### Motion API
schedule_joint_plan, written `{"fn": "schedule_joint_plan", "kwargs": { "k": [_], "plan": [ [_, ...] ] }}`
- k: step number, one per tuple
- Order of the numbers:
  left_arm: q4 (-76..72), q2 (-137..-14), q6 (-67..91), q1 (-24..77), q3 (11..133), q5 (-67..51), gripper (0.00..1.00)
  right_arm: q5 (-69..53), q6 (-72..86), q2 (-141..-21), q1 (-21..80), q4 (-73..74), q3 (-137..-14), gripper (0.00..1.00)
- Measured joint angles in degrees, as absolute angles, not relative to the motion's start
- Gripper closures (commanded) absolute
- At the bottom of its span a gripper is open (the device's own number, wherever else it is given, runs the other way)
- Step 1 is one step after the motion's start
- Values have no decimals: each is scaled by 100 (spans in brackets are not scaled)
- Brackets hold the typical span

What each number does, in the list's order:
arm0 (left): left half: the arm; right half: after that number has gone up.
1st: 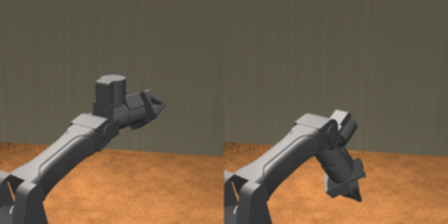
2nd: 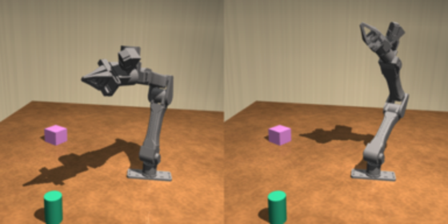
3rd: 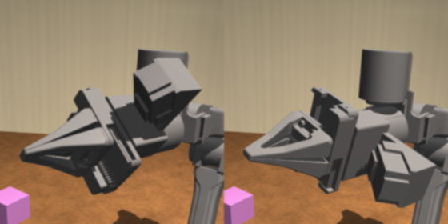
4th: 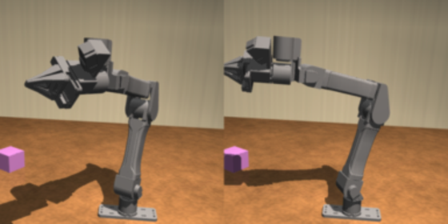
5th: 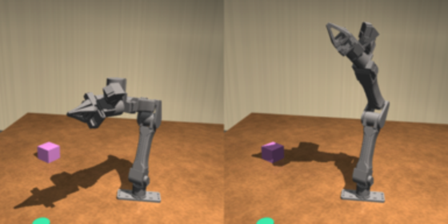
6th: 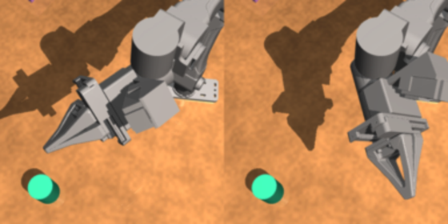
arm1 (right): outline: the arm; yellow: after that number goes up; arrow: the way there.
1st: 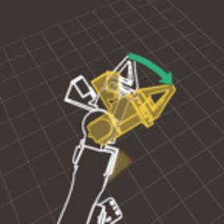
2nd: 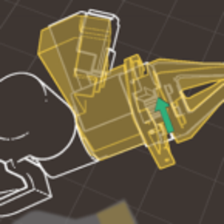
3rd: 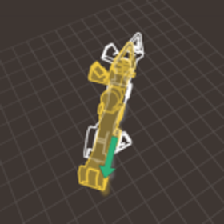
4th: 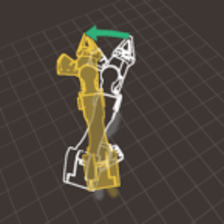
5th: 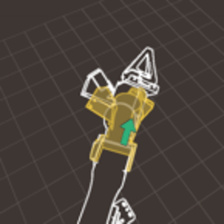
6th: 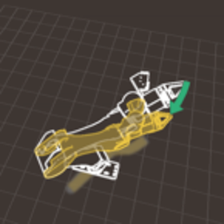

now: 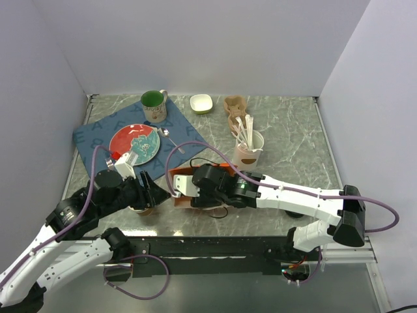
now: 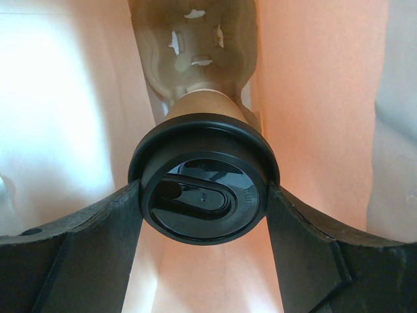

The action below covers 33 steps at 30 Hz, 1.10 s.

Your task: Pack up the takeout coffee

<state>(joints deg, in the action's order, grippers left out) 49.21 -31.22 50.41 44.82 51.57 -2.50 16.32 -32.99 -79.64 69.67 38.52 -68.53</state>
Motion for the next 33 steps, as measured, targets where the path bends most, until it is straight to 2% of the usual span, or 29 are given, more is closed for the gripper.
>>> {"fn": "schedule_joint_plan", "kwargs": {
  "k": [3, 7, 9, 12, 13, 16, 27, 33],
  "plan": [
    [4899, -3173, 5089, 4482, 5157, -47, 44, 1667, -3199, -7964, 7017, 3850, -6853, 45],
    [4600, -3339, 5070, 4482, 5120, 78, 57, 1704, -3089, -7964, 7037, 3854, -6853, 45],
    [4397, -3450, 5028, 4482, 5089, 78, 59, 1723, -3068, -7964, 7037, 3857, -6853, 45],
    [4213, -3599, 4965, 4482, 5076, 71, 74, 1758, -3015, -7964, 7037, 3857, -6853, 45],
    [4147, -3625, 4921, 4482, 5061, 62, 82, 1761, -2985, -7964, 7037, 3857, -6853, 45],
    [3964, -3621, 4805, 4482, 4960, 1, 97, 1774, -2943, -7964, 7037, 3857, -6853, 46],
    [2585, -3264, 3144, 4482, 4182, -484, 99, 1905, -3229, -7944, 7037, 3922, -7059, 45],
    [2040, -3015, 2408, 4482, 3791, -832, 99, 1826, -3559, -7402, 7037, 3752, -6860, 45]
  ]
}}
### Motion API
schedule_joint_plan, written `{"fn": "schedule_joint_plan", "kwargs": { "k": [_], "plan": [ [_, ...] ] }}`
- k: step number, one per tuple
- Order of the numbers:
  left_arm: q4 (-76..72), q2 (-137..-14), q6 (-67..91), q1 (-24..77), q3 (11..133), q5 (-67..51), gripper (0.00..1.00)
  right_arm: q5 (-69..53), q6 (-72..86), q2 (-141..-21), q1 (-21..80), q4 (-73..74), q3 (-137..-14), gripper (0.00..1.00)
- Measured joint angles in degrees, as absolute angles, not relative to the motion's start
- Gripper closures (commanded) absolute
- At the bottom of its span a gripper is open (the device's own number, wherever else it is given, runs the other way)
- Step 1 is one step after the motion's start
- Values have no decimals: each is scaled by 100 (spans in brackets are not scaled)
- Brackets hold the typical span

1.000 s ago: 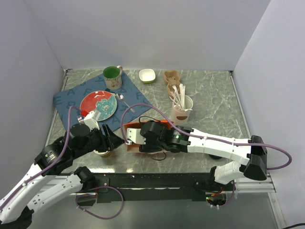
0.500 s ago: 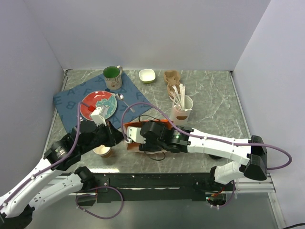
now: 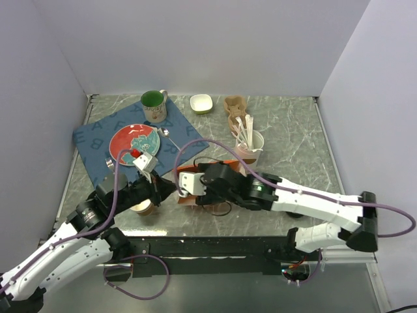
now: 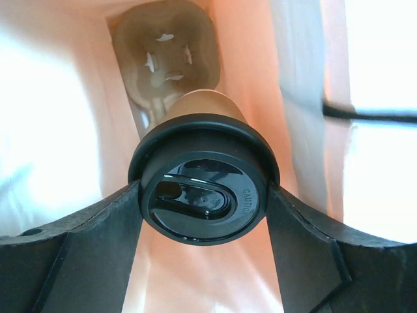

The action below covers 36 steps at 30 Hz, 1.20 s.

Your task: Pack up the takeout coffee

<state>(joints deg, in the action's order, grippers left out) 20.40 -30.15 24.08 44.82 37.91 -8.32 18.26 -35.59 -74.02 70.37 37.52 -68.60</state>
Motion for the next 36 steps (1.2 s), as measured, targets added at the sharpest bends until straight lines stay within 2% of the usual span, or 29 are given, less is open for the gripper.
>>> {"fn": "schedule_joint_plan", "kwargs": {
  "k": [4, 14, 19, 36],
  "plan": [
    [1927, -2941, 2018, 4482, 3673, -945, 99, 1712, -3938, -6836, 7006, 3605, -6250, 45],
    [2023, -2526, 1420, 4482, 3533, -1264, 99, 1441, -4418, -6816, 6818, 3555, -6080, 46],
    [2053, -2565, 1326, 4482, 3535, -1393, 99, 1389, -4552, -6744, 6895, 3347, -5502, 46],
    [2231, -2891, 1852, 4482, 3680, -1557, 99, 1730, -4897, -6925, 6906, 2349, -5039, 48]
  ]
}}
